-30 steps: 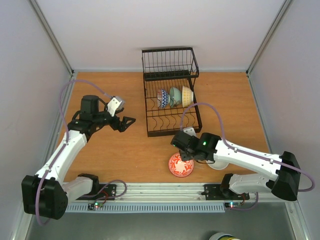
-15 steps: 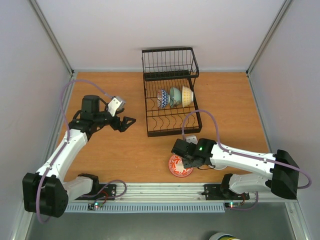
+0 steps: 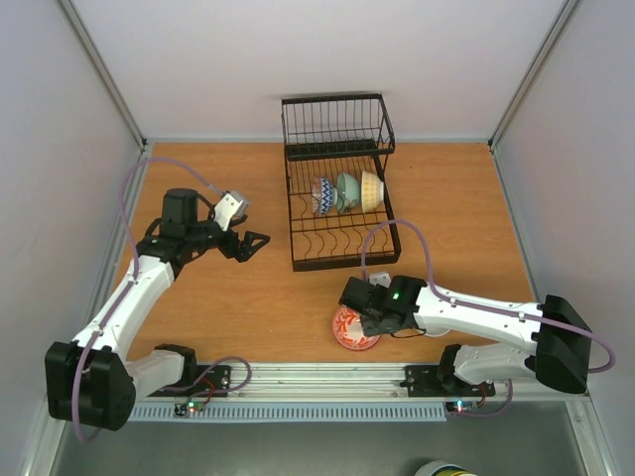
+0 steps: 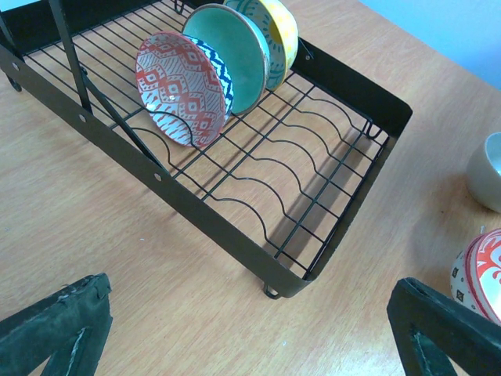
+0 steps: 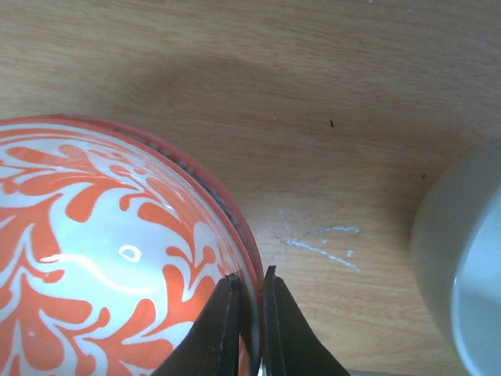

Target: Load the bowls into the dish rack

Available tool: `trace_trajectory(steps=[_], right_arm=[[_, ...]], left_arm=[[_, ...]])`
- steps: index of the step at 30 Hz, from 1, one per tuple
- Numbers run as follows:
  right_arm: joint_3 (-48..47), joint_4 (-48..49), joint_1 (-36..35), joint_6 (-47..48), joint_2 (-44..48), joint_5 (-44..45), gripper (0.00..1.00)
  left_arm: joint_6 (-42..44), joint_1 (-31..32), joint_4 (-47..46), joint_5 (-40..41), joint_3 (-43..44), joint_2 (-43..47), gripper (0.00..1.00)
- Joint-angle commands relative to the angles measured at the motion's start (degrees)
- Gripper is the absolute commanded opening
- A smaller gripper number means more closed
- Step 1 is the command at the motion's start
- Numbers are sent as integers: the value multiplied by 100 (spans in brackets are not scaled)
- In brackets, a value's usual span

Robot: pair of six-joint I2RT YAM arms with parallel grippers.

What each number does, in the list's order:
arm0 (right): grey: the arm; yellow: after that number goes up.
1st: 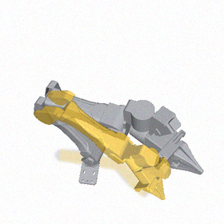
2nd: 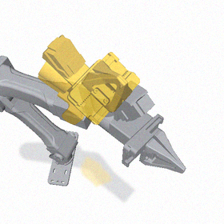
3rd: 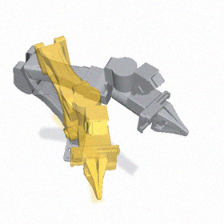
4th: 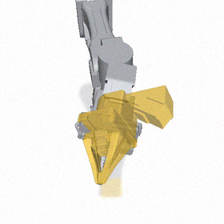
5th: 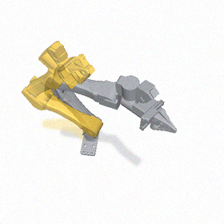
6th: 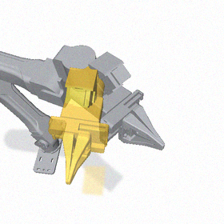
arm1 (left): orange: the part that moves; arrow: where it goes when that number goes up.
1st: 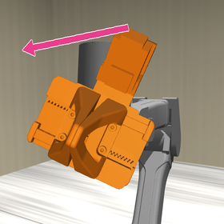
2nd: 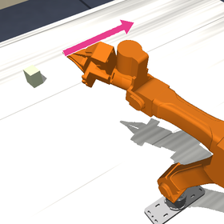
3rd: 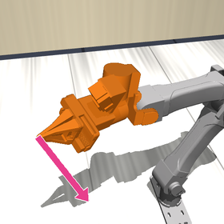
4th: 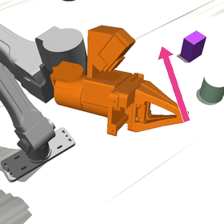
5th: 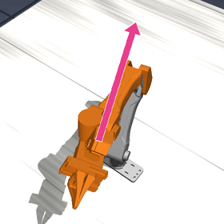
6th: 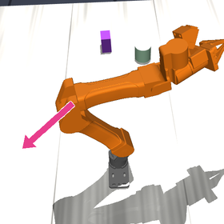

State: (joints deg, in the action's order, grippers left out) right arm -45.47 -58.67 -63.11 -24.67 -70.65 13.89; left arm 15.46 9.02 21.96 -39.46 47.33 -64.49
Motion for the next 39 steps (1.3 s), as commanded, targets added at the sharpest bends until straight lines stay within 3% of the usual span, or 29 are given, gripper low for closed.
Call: trace_trajectory(steps=[1,10,18,27,34,39], right_arm=[[-153,-128,-69,-45,74,42,2],[-623,-589,-70,396,751,162,1],[-1610,-886,-67,1044,906,649,1],[-2981,97,-5,2017,-846,1537,1],[-4393,650,346,2958,-2497,1481,1],[-5129,803,369,3298,-3006,1406,1]], left_arm=[[80,-15,-262,-88,-21,24,96],[106,-14,-257,-153,-48,146,96],[93,-14,-221,-279,-32,153,96],[261,-14,36,-698,29,173,96],[290,-14,167,-688,101,112,96],[294,-14,148,-616,100,80,96]])
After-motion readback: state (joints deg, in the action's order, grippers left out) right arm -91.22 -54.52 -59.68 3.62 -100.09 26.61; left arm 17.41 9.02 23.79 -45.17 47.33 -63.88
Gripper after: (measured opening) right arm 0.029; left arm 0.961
